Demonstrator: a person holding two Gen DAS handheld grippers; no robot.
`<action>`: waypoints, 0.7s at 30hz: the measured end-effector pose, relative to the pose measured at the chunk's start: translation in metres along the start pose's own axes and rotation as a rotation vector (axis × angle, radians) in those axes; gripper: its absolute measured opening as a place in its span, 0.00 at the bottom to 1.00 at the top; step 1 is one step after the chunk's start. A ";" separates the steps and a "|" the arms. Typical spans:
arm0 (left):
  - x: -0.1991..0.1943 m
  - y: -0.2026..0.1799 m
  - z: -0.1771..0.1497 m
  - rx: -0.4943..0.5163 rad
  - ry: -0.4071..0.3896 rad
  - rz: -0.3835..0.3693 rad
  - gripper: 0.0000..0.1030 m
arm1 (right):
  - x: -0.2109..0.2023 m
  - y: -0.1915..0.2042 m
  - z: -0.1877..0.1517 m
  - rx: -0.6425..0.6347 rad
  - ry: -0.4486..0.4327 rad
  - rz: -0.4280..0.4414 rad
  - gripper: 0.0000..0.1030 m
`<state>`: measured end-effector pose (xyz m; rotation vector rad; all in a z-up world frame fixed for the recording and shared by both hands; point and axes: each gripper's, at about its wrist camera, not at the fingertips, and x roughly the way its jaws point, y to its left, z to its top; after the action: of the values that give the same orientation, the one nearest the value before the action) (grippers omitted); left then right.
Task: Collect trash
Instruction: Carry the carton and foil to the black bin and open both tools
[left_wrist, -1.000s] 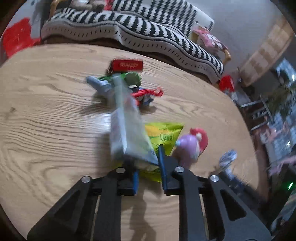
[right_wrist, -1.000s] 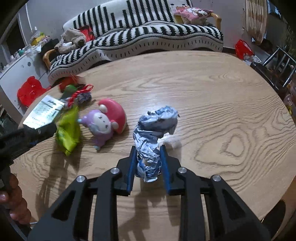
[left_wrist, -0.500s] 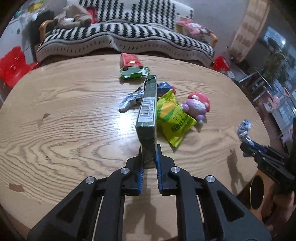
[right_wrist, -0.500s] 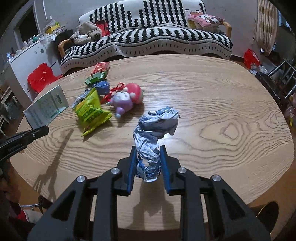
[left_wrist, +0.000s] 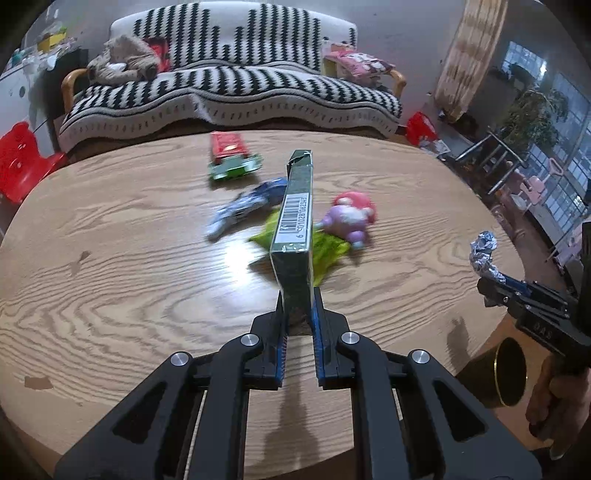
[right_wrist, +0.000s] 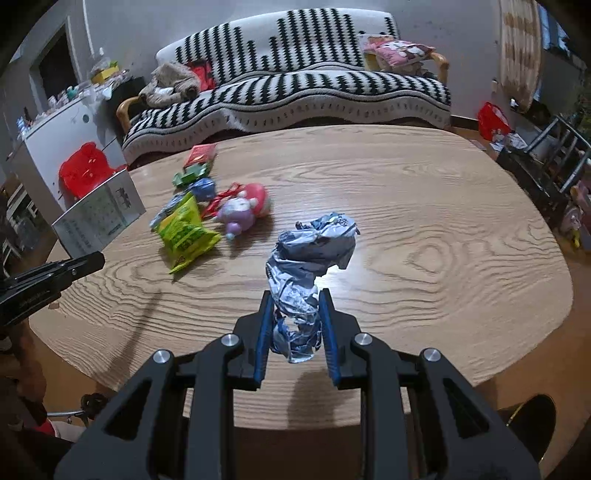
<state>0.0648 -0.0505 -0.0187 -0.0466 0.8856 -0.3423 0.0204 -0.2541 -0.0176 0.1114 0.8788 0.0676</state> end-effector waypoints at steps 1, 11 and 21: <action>0.002 -0.012 0.001 0.015 -0.002 -0.011 0.11 | -0.003 -0.004 0.000 0.009 -0.005 -0.007 0.25; 0.025 -0.143 -0.003 0.171 0.004 -0.174 0.11 | -0.060 -0.115 -0.030 0.145 -0.053 -0.121 0.25; 0.053 -0.313 -0.055 0.372 0.076 -0.393 0.11 | -0.134 -0.263 -0.116 0.356 -0.058 -0.289 0.25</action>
<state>-0.0321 -0.3576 -0.0369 0.1396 0.8741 -0.8766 -0.1507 -0.5213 -0.0212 0.3160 0.8343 -0.3620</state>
